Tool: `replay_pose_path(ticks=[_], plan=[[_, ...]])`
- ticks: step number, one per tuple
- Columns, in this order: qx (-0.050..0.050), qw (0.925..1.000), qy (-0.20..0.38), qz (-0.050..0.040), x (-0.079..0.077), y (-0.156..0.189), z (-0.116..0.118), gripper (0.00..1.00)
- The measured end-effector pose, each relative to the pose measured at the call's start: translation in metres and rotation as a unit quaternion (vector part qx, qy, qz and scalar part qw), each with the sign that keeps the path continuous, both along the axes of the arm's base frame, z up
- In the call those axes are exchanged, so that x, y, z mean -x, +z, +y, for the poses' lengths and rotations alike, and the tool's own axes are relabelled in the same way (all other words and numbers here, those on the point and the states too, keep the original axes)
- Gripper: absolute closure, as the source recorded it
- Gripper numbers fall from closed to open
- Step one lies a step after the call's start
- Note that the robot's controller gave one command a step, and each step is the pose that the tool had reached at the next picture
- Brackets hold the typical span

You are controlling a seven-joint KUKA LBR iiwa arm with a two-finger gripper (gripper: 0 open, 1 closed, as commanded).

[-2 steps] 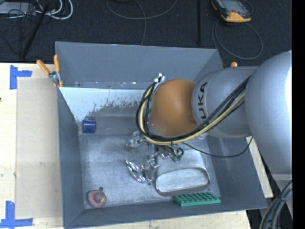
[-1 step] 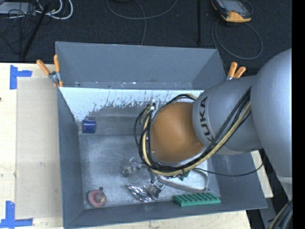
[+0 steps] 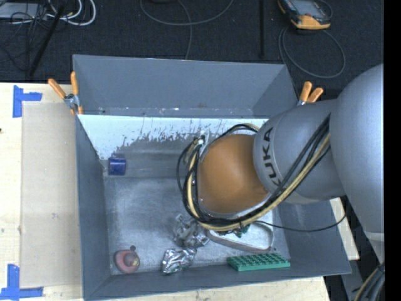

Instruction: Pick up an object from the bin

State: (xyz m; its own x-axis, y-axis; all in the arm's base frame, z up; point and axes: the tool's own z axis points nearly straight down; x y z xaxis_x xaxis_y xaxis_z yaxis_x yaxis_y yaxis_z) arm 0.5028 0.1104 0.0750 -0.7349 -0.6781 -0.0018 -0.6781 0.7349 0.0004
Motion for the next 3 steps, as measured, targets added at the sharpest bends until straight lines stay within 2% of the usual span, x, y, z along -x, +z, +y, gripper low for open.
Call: replay_pose_path(ticks=[1, 2, 3], plan=[[0.000, 0.9979, 0.065, -0.0031, -0.007, 0.099, 0.016, 1.00], [0.000, 0.9884, 0.152, 0.0025, -0.014, 0.056, 0.035, 1.00], [0.000, 0.9887, 0.150, 0.0017, -0.014, 0.057, 0.034, 0.00]])
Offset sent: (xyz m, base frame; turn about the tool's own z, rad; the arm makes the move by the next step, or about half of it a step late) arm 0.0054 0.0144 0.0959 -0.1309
